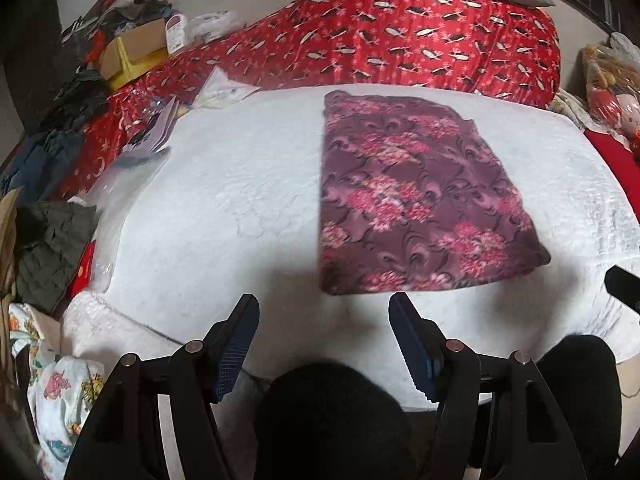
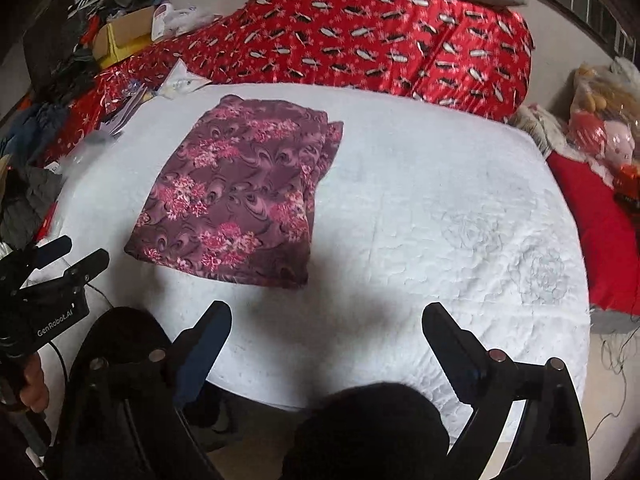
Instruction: Fold small clothes
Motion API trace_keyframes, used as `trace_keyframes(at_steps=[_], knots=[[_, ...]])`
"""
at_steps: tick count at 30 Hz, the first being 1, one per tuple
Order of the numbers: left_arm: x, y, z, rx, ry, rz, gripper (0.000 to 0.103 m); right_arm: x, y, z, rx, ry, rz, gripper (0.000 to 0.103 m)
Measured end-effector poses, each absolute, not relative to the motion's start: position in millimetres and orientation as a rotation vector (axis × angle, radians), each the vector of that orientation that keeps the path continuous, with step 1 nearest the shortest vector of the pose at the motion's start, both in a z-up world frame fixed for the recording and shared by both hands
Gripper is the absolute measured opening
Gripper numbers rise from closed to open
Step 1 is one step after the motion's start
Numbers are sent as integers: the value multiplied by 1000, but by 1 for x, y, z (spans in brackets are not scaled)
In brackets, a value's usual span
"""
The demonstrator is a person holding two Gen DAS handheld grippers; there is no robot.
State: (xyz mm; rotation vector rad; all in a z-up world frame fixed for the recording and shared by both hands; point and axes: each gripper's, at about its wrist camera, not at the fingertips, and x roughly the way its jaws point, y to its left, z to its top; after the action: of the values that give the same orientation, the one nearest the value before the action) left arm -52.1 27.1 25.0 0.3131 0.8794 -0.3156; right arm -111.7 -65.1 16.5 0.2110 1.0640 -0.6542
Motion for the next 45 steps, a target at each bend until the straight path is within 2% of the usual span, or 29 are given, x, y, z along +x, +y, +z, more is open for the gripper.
trace_keyframes(at_steps=[24, 45], knots=[[-64, 20, 32, 314, 871, -359, 68, -112, -55, 34, 125, 950, -690, 99], [-95, 4, 47, 307, 844, -411, 69, -122, -58, 42, 151, 938, -680, 99]])
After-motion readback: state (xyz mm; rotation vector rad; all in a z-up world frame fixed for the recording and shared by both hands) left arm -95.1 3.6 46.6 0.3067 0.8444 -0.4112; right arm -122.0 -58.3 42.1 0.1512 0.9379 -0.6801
